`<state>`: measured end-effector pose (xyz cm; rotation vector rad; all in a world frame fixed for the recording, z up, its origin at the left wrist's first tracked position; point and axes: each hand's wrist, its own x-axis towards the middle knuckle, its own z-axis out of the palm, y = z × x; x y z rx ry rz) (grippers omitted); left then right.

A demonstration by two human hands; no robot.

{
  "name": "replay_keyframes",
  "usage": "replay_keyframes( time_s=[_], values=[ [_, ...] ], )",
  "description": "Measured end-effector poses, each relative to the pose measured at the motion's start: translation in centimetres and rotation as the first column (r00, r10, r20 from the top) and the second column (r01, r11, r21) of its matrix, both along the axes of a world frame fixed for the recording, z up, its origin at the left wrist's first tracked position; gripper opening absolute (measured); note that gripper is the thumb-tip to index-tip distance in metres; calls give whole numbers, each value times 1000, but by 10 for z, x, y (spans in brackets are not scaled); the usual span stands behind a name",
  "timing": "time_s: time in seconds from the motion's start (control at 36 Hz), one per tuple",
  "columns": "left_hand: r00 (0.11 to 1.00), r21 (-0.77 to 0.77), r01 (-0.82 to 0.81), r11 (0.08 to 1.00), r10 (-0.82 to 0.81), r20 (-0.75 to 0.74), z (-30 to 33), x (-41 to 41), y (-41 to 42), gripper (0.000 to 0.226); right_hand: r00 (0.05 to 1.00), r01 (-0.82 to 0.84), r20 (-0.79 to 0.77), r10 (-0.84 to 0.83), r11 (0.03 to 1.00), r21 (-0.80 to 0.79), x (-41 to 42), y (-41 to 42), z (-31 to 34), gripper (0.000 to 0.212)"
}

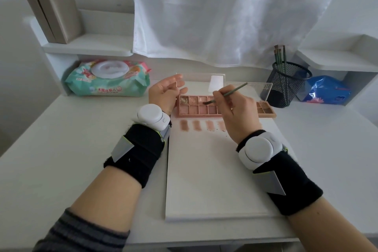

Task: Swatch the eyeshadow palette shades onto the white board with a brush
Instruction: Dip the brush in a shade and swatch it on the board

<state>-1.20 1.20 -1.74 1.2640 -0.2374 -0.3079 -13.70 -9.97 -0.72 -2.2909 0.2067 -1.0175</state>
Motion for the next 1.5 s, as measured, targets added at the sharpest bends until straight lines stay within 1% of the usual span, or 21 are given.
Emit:
replay_keyframes(
  time_s=[0.06,0.14,0.25,0.44,0.67,0.81,0.89,0.97,1.06,1.11,1.17,1.28,1.42,1.5],
  values=[
    [1000,-2,-3,1000,3,-2,0,0,0,42,1000,9,1,-9,999,45,0,1,0,23],
    [1000,-9,-8,1000,8,-14,-1,0,-1,41,1000,14,2,-15,979,204,2,1,0,16],
    [999,-22,-15,1000,15,-38,0,1,-2,41,999,28,5,-33,919,393,6,-2,0,17],
    [999,-2,-31,1000,31,-21,-1,0,-3,39,999,0,32,-24,800,600,10,-6,1,18],
    [999,30,-32,999,32,1,-2,1,-2,37,1000,-15,19,2,700,714,9,-8,3,22],
    [998,77,-53,996,51,26,-5,4,-4,38,1000,-13,25,-10,608,794,6,-14,8,24],
    [986,186,-127,974,102,135,-7,3,-8,40,1000,-17,16,7,559,829,5,-18,10,25],
    [963,310,-186,932,110,246,-8,-3,-12,46,1000,-25,25,8,519,854,2,-23,14,25],
    [956,375,-207,904,105,274,-6,-6,-12,47,1000,2,6,-15,501,865,-4,-29,18,25],
    [959,404,-199,893,92,268,-5,-8,-13,47,1000,24,-12,-28,500,866,-13,-35,20,25],
    [961,434,-194,880,82,264,-5,-9,-13,47,999,50,-32,-44,525,850,-25,-43,21,26],
    [963,467,-204,860,91,255,-4,-10,-14,46,988,135,-57,-146,617,775,-50,-62,19,25],
    [956,548,-244,800,103,276,-2,-16,-22,35,957,250,-19,-289,794,554,-79,-86,5,24],
    [954,565,-251,786,103,281,-1,-17,-23,34,948,292,-8,-318,858,422,-85,-89,-4,23]
  ],
)
